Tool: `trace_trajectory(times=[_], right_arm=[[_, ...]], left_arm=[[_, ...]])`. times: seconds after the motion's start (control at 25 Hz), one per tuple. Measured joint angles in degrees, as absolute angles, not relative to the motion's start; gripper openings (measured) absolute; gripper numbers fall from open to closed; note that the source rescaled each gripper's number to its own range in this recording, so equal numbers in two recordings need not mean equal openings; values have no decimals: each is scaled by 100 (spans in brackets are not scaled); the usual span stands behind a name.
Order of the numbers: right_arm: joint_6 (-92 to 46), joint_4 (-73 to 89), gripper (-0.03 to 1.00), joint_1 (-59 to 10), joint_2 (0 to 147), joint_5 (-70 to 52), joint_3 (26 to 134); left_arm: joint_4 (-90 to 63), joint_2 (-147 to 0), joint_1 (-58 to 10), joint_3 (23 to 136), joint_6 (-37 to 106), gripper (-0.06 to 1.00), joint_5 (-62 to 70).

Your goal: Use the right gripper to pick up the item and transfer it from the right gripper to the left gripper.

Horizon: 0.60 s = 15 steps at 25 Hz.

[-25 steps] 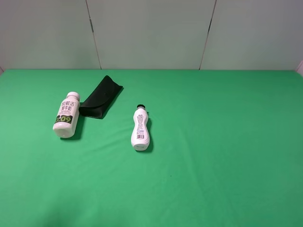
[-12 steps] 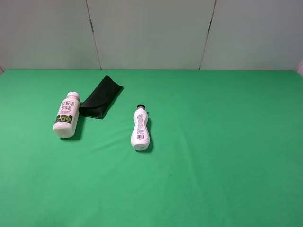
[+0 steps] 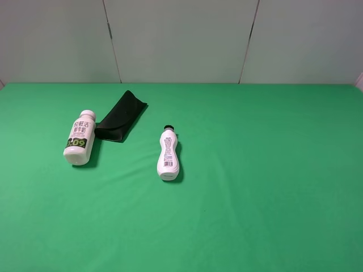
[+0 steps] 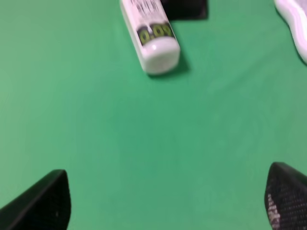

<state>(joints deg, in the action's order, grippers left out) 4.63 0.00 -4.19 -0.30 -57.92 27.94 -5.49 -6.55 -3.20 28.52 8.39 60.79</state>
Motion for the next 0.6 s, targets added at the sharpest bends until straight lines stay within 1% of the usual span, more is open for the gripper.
trace_trajectory(times=[0.24, 0.6], right_arm=[[463, 0, 100, -419, -30, -5792, 2794], [463, -183, 100, -419, -30, -5792, 2794]], left_arm=[[-533, 7, -320, 2852, 843, 60, 6081], [-308, 42, -320, 2852, 857, 60, 6086]])
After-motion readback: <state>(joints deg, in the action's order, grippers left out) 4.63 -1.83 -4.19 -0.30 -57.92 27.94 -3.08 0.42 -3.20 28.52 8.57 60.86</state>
